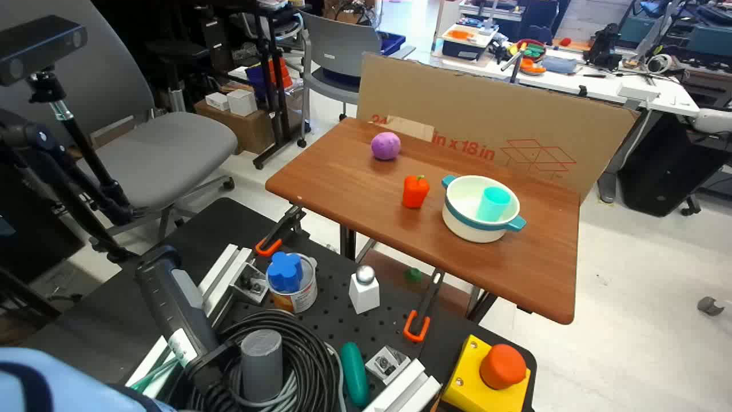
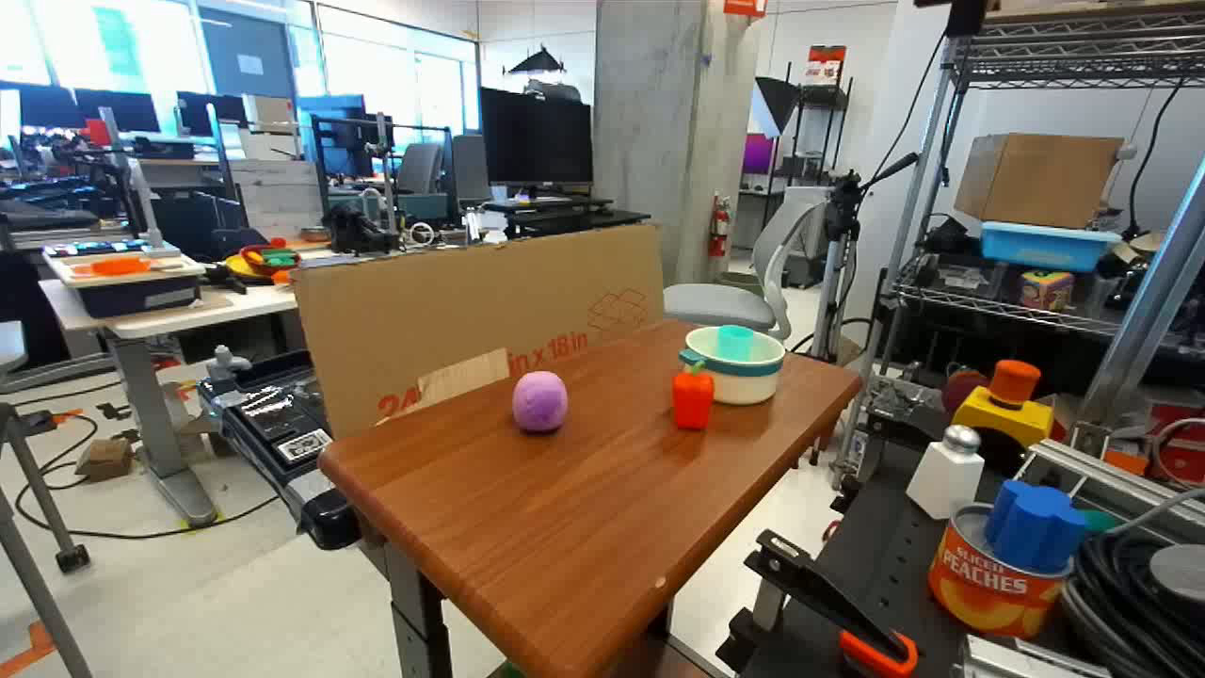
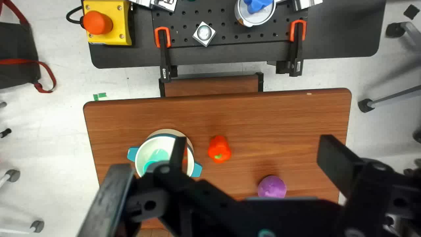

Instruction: Pick up the purple plush toy and put it at the right of the table

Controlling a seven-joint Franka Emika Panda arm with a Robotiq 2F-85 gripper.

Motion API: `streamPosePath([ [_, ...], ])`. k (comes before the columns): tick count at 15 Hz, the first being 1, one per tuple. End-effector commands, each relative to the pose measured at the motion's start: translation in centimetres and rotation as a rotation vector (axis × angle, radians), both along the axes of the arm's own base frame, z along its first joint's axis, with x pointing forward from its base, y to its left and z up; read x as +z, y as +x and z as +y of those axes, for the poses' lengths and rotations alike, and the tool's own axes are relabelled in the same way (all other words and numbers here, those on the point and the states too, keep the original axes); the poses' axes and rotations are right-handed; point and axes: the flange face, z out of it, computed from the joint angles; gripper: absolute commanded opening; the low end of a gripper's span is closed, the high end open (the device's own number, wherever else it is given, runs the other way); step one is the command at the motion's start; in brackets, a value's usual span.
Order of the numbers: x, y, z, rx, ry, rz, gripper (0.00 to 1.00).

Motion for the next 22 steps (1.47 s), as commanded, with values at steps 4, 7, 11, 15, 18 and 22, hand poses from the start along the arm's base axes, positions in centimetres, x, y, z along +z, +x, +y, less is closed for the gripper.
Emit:
streamPosePath([
  [4,0.1,0.0,0.0,0.0,0.0,0.001,1.0],
  [7,0.1,0.0,0.0,0.0,0.0,0.001,1.0],
  [11,0.1,0.0,0.0,0.0,0.0,0.001,1.0],
  [15,0.1,0.0,0.0,0.0,0.0,0.001,1.0],
  [18,0.1,0.0,0.0,0.0,0.0,0.001,1.0],
  [22,-0.4,1.9,0.8,-0.045,-0.012,0.05,1.0],
])
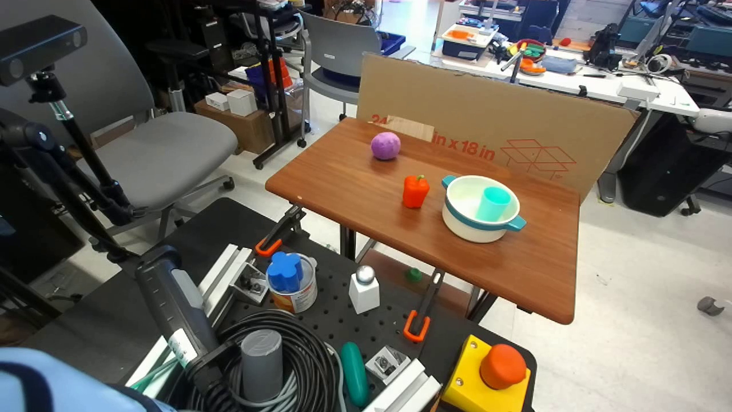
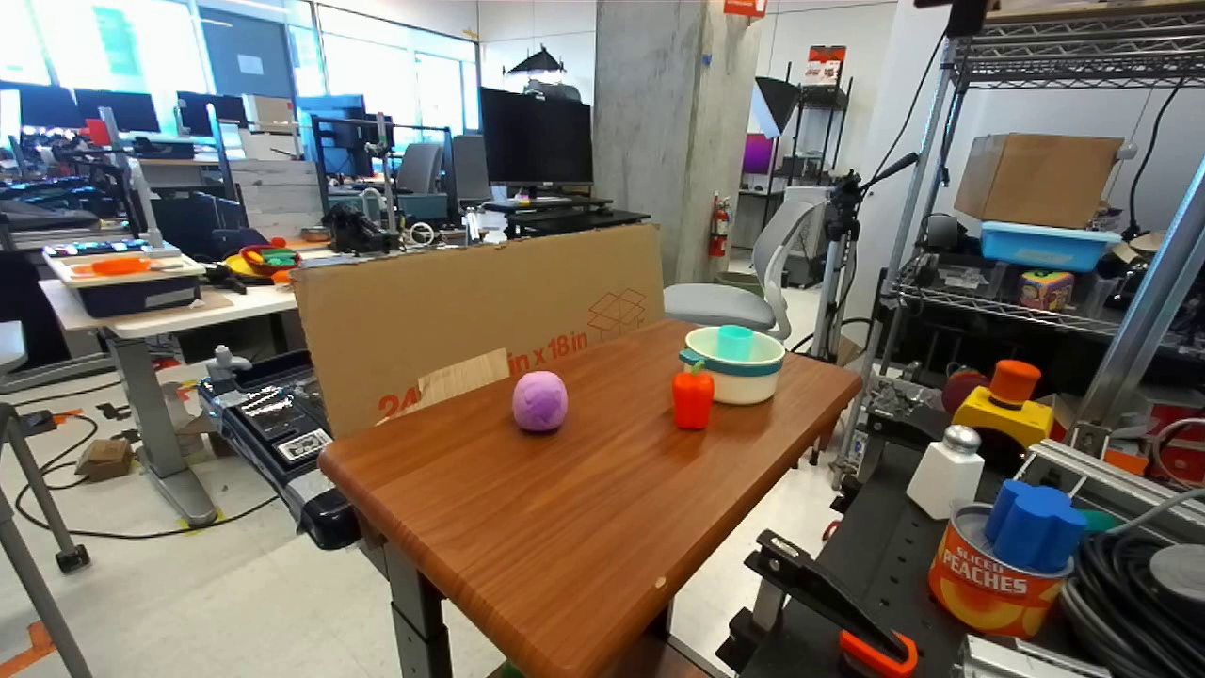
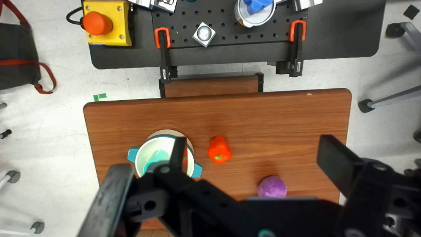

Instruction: Pick up the purple plush toy and put it at the right of the table

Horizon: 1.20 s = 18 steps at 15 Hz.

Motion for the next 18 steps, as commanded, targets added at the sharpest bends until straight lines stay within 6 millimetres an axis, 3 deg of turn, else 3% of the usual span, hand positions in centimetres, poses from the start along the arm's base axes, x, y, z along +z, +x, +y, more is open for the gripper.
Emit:
streamPosePath([
  [1,-0.4,2.6,1.3,-0.054,-0.011,0.058,1.0],
  [6,-2.0,9.8,5.4,-0.103,-0.037,0.052,1.0],
  [9,-4.4,14.5,7.4,-0.091,-0.04,0.061,1.0],
  [14,-11.8,21.5,8.5,-0.092,0.013,0.072,1.0],
  [18,-18.6,24.6,9.1,-0.055,0.004,0.062,1.0],
])
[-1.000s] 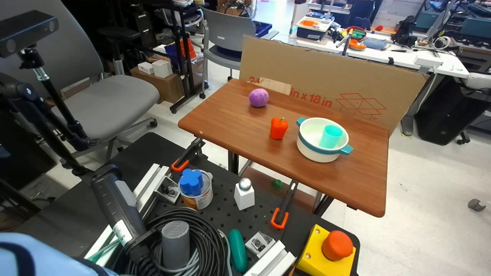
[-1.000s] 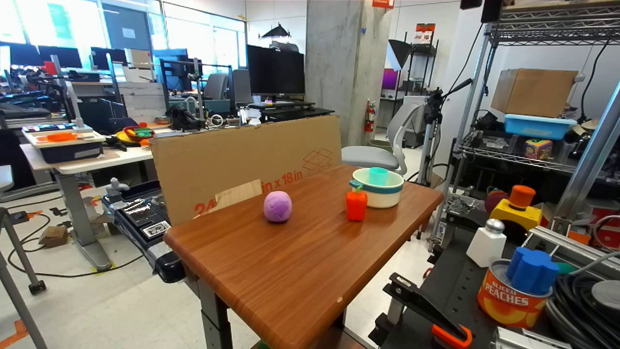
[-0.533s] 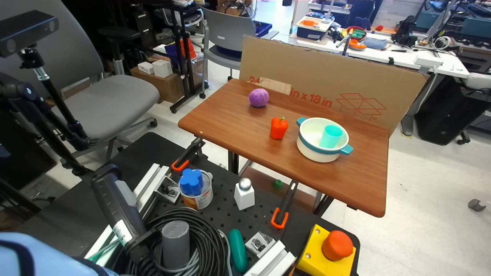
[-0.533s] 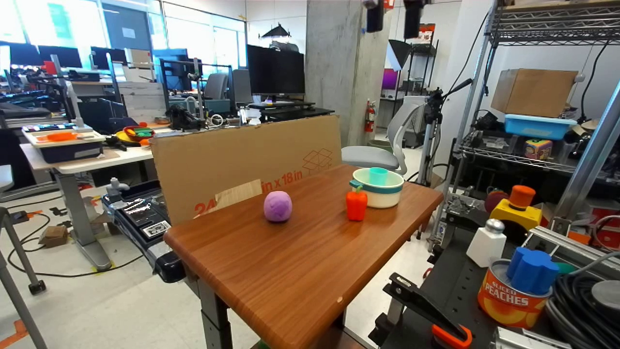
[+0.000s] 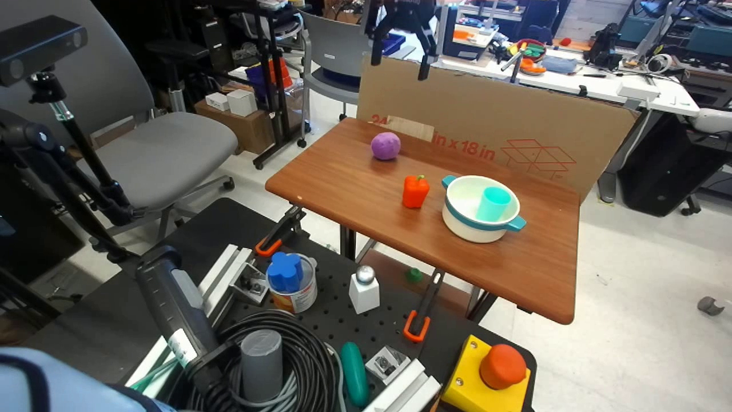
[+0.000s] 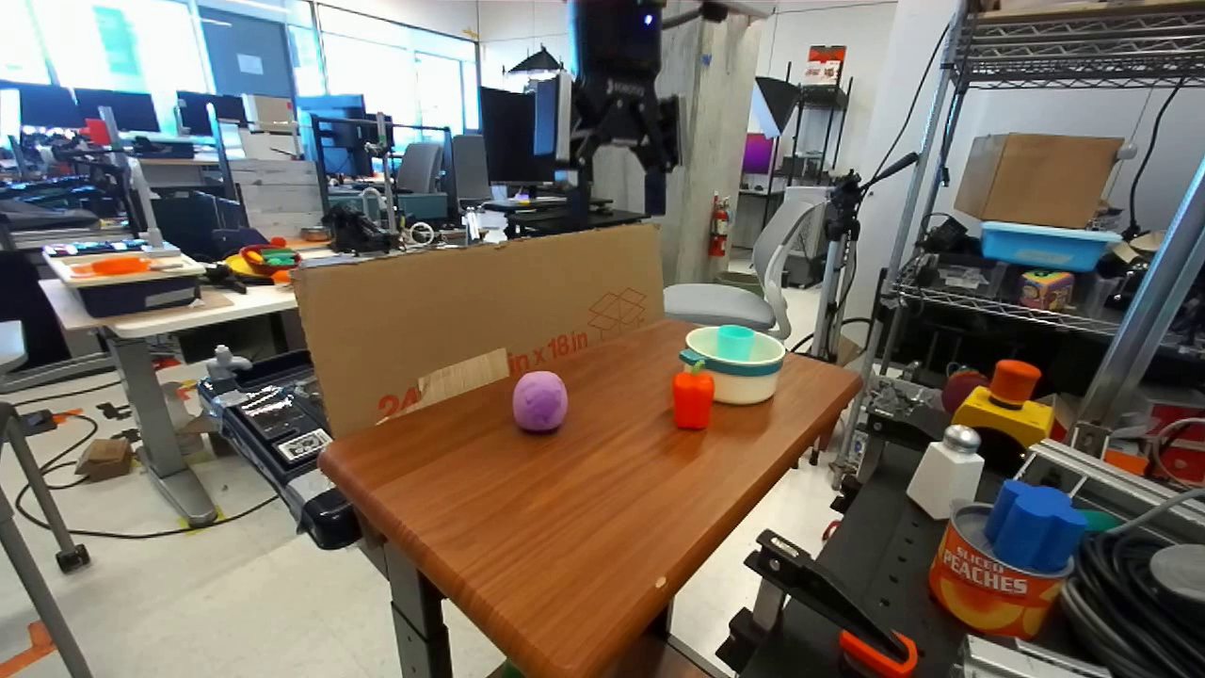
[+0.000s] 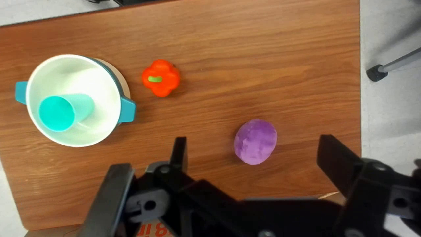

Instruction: Pick up the purple plush toy and put it at the right of the table

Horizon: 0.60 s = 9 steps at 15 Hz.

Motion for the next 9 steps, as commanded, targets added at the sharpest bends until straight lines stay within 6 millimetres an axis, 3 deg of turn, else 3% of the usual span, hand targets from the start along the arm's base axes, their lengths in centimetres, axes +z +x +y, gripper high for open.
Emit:
streamPosePath([
  [1,-5.1,3.0,1.2,0.048,-0.003,-0.026,1.0],
  [5,-10.1,3.9,3.1,0.139,-0.005,-0.07,1.0],
  [9,-13.0,4.8,4.2,0.185,-0.011,-0.097,1.0],
])
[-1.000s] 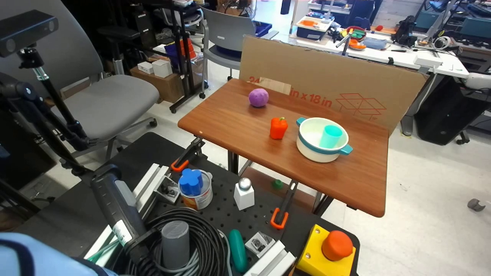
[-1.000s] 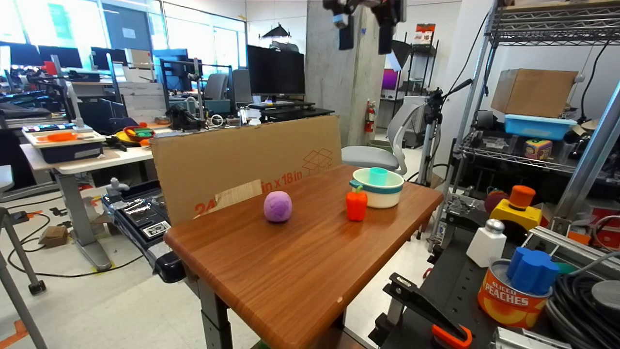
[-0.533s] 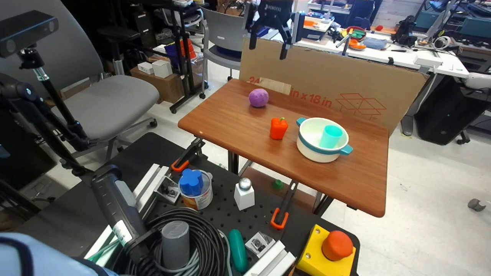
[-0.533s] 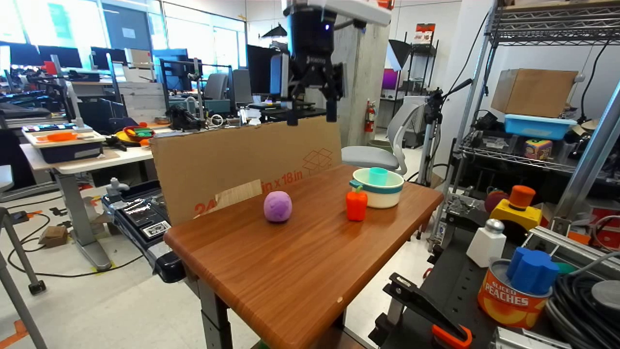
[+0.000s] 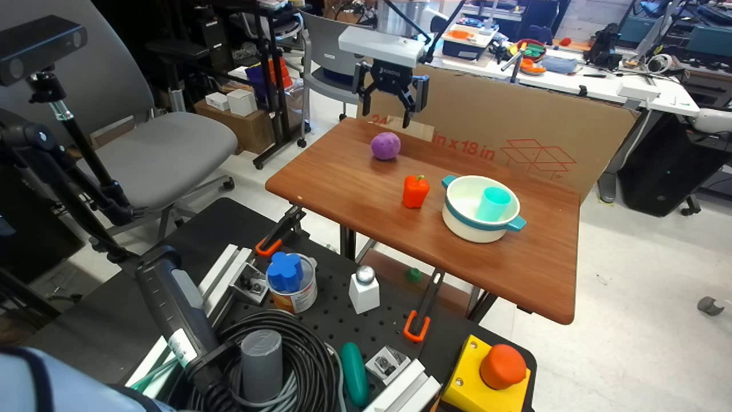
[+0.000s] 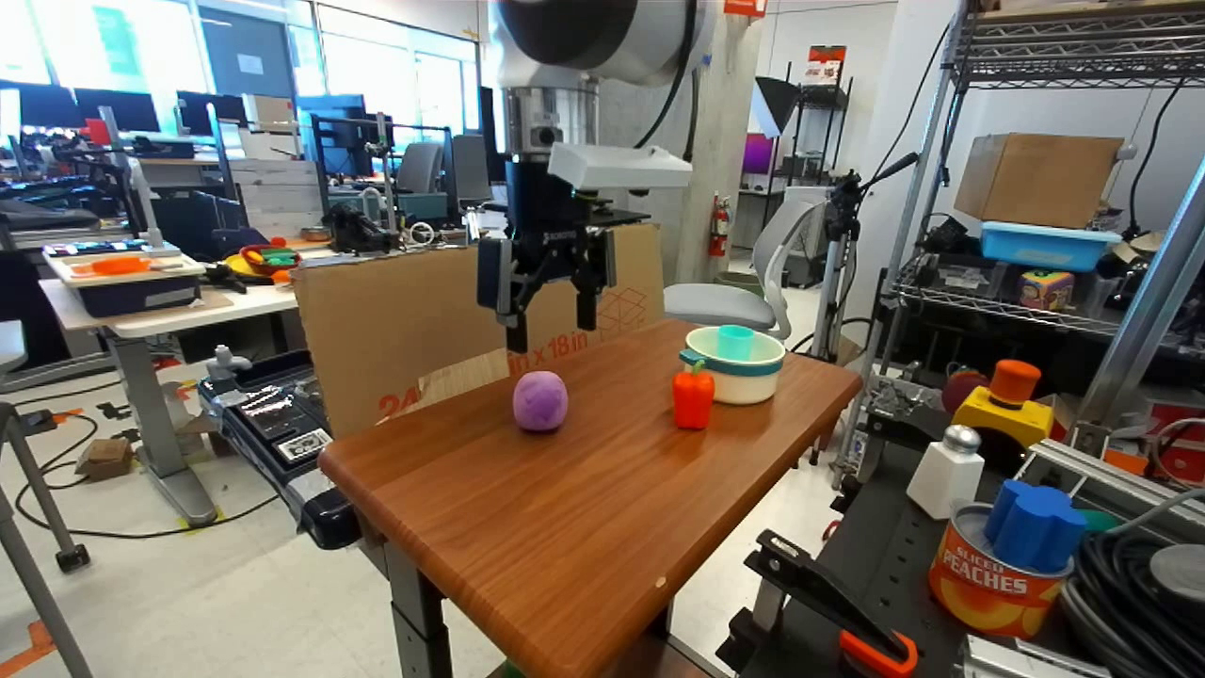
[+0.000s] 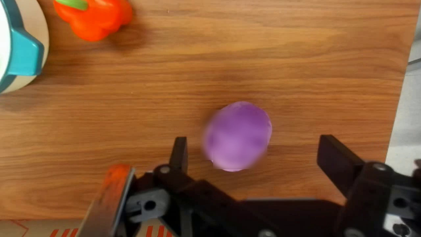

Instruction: Pick up the purple plush toy and put it at the right of the table

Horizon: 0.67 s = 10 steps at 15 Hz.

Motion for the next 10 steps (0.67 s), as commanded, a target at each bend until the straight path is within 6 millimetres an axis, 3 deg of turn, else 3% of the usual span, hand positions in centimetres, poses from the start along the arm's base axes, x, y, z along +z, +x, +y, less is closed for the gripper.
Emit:
streamPosePath([
  [1,-1.9,1.8,0.5,0.04,-0.023,-0.032,1.0],
  [6,-3.9,3.3,0.5,0.042,-0.049,-0.03,1.0],
  [10,-6.2,2.9,0.7,0.037,-0.052,0.031,1.0],
])
